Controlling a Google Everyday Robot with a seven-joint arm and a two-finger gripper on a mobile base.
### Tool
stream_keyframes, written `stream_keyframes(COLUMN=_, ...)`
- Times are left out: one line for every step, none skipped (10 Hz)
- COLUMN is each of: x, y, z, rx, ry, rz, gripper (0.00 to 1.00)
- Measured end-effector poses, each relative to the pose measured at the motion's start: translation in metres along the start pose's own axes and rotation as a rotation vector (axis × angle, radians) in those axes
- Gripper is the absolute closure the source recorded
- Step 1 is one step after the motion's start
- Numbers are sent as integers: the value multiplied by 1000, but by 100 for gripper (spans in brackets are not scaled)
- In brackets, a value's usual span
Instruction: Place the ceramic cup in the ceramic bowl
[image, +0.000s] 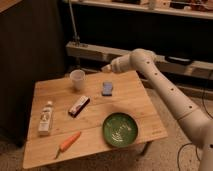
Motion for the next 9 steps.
stream_keyframes(x=2, y=3, z=4, rx=-10, ry=-7, rz=-5, gripper=20)
stream_keyframes(x=2, y=3, z=16, rx=-10, ry=-17, rz=-5, gripper=20)
stream_keyframes(x=2, y=5, z=21, rx=-9, ry=-20, rz=-1, gripper=20)
stream_keyframes(x=2, y=9, z=26, rx=-11, ry=-23, rz=6, gripper=20)
stream_keyframes(x=6, y=10, z=40, rx=-2, ry=-24, rz=15, gripper=20)
stream_keyframes(x=8, y=9, z=52, rx=13, ry=-27, rz=33, gripper=20)
stream_keyframes(x=11, y=10, z=63, rx=28, ry=-27, rz=55, gripper=20)
stream_keyframes(x=14, y=12, z=75, rx=34, ry=-29, rz=92, gripper=20)
stream_keyframes(x=17, y=10, z=84, rx=37, ry=-29, rz=111, gripper=20)
